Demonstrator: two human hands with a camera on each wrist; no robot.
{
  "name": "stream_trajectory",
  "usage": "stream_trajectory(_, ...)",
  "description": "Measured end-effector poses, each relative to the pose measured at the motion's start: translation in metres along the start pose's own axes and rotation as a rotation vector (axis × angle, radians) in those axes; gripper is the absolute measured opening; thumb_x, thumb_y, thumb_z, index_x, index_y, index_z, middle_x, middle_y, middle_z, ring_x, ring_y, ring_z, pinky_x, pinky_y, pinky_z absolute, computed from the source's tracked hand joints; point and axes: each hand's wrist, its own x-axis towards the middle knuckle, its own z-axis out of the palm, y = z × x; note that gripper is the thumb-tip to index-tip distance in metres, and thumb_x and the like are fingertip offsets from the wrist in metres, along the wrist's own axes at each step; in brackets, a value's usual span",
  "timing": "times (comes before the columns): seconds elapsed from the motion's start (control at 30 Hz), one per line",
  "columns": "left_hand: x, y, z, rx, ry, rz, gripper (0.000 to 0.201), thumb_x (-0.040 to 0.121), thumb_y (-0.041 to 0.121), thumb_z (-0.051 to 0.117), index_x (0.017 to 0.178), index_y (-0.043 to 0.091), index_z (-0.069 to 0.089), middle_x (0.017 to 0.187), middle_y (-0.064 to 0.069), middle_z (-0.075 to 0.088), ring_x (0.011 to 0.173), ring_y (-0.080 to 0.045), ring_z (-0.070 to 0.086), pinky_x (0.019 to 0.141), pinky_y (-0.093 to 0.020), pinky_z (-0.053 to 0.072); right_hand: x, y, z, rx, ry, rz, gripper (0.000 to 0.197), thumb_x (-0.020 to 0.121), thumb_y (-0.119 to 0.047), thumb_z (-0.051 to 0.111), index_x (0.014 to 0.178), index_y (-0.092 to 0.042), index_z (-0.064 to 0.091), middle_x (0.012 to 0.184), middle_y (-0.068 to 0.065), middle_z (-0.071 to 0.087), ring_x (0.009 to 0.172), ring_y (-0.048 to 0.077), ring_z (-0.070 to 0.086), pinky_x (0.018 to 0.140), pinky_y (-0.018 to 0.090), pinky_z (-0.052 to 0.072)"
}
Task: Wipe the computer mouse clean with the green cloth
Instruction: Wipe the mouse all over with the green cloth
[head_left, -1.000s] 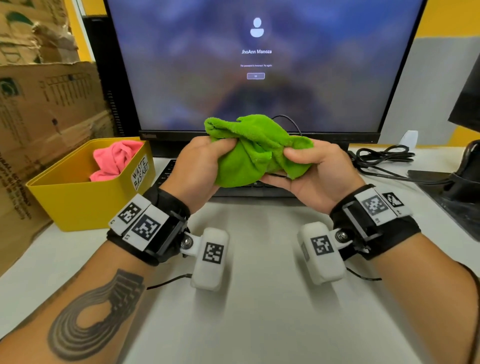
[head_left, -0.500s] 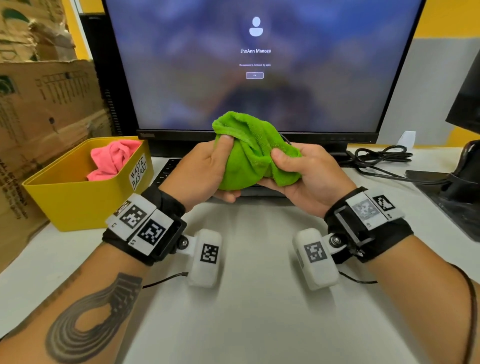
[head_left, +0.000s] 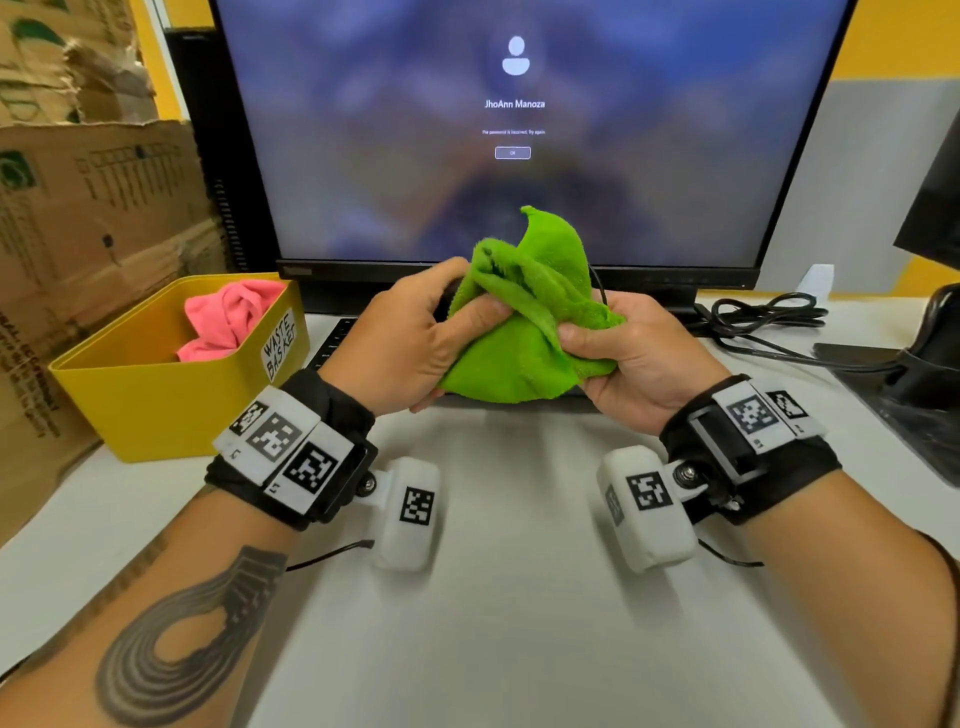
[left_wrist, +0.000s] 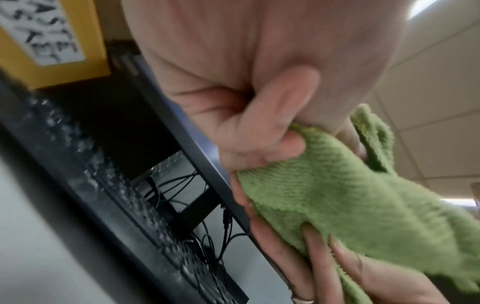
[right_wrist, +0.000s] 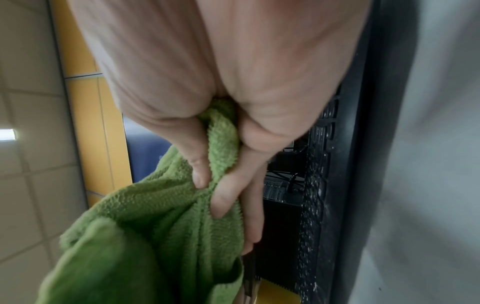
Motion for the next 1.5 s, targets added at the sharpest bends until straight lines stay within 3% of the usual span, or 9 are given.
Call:
stream_trajectory(0.17,0.001,-0.005,0.000,0.117,-0.011,0.025,0.037,0.075,0.024,0.091,0.105,0.023,0.069,0.079,0.004,0.071,0.056,-0.019,0.068,0.044,-0.032,0.055,0.000,0.001,-0.001,-0.023,0.003,-0.044,0.040,0.082,0.022,0.054,0.110,-0.003,0.066,0.087,0.012,0.077,0.079,0.027,0.077,0.064,0.040,0.063)
stream_trajectory(0.27,0.000,-0.009,-0.001,0.187,0.034,-0.008,0.037,0.058,0.038,0.086,0.091,0.038,0.069,0.078,0.018,0.070,0.072,-0.003,0.066,0.065,-0.026,0.058,0.002,0.001,0.001,-0.081,0.014,-0.089,0.044,0.071,0.021,0.063,0.109,0.000,0.067,0.087,0.012,0.077,0.077,0.026,0.076,0.065,0.037,0.063)
stream_trajectory(0.37,0.000,-0.009,-0.002,0.246,0.042,-0.092,0.037,0.051,0.038,0.077,0.084,0.024,0.067,0.073,0.006,0.067,0.071,-0.019,0.065,0.065,-0.035,0.060,0.002,0.001,0.002,-0.195,0.033,-0.096,0.055,0.062,0.023,0.073,0.115,0.008,0.065,0.096,0.021,0.073,0.084,0.032,0.073,0.069,0.039,0.063)
stream_trajectory(0.5,-0.001,-0.005,-0.001,0.301,-0.019,-0.120,0.046,0.054,0.042,0.089,0.093,0.025,0.073,0.082,0.006,0.071,0.075,-0.011,0.063,0.069,-0.028,0.049,0.004,0.000,-0.002,-0.417,0.105,-0.154,0.057,0.052,0.010,0.080,0.106,0.015,0.062,0.087,0.019,0.068,0.083,0.031,0.066,0.073,0.044,0.063)
stream_trajectory(0.67,-0.002,-0.002,0.002,0.177,-0.121,-0.130,0.065,0.052,0.053,0.090,0.110,0.030,0.072,0.104,0.006,0.077,0.101,-0.020,0.073,0.091,-0.046,0.059,0.002,-0.009,-0.001,-0.633,0.073,-0.263,0.053,0.053,0.012,0.086,0.103,0.005,0.070,0.092,0.017,0.073,0.080,0.022,0.067,0.082,0.051,0.059)
stream_trajectory(0.8,-0.005,0.008,0.005,-0.003,-0.208,-0.186,0.057,0.072,0.029,0.095,0.123,0.026,0.071,0.114,0.006,0.079,0.108,-0.013,0.074,0.098,-0.042,0.059,0.004,-0.009,0.001,-0.693,0.019,-0.330,0.056,0.053,-0.001,0.088,0.106,-0.002,0.069,0.099,0.022,0.074,0.084,0.020,0.067,0.082,0.046,0.058)
stream_trajectory(1.07,-0.007,0.014,0.000,-0.237,-0.324,-0.357,0.082,0.059,0.043,0.089,0.135,0.028,0.061,0.128,0.000,0.075,0.113,-0.021,0.074,0.100,-0.046,0.059,0.002,-0.011,-0.001,-0.691,-0.017,-0.375,0.036,0.063,0.012,0.081,0.090,-0.008,0.068,0.079,-0.007,0.070,0.073,0.004,0.060,0.070,0.022,0.049)
stream_trajectory(1.27,-0.004,0.011,0.001,0.020,0.063,-0.206,0.062,0.067,0.024,0.096,0.120,0.033,0.065,0.123,0.006,0.059,0.103,0.012,0.058,0.076,0.002,0.042,0.003,-0.010,-0.004,-0.692,0.077,-0.382,0.031,0.070,0.015,0.082,0.090,-0.006,0.072,0.076,-0.001,0.072,0.065,0.002,0.064,0.065,0.019,0.051)
stream_trajectory(1.5,0.000,0.010,0.007,-0.161,0.034,-0.291,0.017,0.082,0.023,0.076,0.095,0.034,0.071,0.096,0.000,0.073,0.085,-0.013,0.065,0.075,-0.038,0.062,0.005,-0.009,-0.007,-0.711,0.107,-0.352,0.023,0.072,0.009,0.082,0.090,-0.001,0.071,0.072,0.002,0.067,0.062,0.004,0.058,0.062,0.019,0.049)
